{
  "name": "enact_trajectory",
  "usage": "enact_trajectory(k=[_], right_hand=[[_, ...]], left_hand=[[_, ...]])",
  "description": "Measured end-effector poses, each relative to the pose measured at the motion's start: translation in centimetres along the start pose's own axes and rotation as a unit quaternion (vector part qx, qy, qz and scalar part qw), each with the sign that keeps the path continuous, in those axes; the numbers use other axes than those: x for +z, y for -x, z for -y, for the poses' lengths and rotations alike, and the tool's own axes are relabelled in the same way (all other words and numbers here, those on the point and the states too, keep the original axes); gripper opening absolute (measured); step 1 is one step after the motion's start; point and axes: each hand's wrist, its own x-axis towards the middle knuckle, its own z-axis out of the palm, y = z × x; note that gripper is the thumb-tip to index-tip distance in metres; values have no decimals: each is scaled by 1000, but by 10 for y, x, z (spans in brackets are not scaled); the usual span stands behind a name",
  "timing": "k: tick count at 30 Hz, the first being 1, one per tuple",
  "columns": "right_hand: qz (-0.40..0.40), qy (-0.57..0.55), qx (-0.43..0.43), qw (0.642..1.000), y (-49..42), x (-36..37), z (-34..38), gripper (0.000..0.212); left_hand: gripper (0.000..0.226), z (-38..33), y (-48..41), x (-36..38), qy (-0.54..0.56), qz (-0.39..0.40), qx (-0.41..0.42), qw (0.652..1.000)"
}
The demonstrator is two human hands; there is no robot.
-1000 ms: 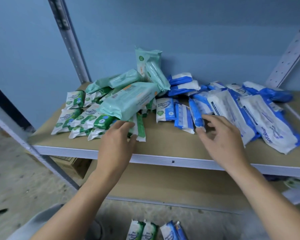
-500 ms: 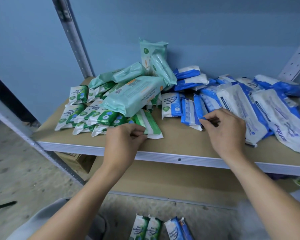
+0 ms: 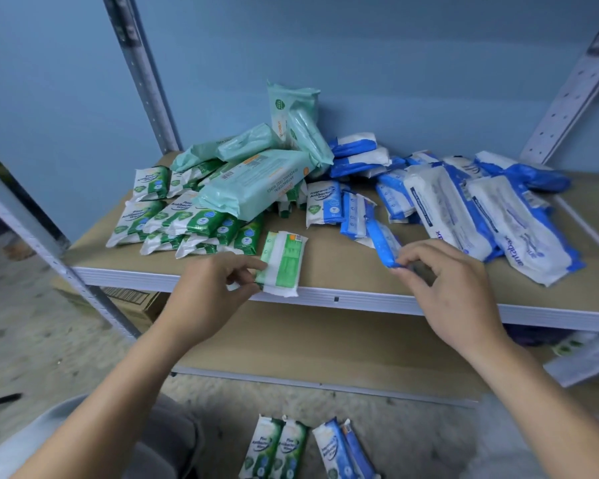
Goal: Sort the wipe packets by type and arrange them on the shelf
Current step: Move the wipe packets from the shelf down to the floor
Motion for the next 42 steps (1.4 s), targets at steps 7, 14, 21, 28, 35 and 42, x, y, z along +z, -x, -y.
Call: enact_trajectory(k=[7, 14, 21, 28, 35, 42], right_hand=[[79, 10, 40, 996, 12, -3, -3, 21], [136, 32, 135, 981, 6, 14, 6, 63], [103, 36, 111, 988, -9, 22, 8, 48], [136, 103, 99, 980, -3, 39, 3, 58], [101, 158, 11, 982, 16, 44, 9, 53], [51, 146, -39, 987, 59, 43, 31, 48]], left_hand=[[47, -22, -5, 19, -40, -10, 45, 998], [62, -30, -16, 55, -87, 3, 0, 996], [65, -37, -22, 57, -110, 50, 34, 992], [63, -28, -21, 81, -208, -23, 84, 974], [48, -27, -8, 79, -132, -52, 114, 983], [54, -27, 30, 82, -19, -103, 130, 986]])
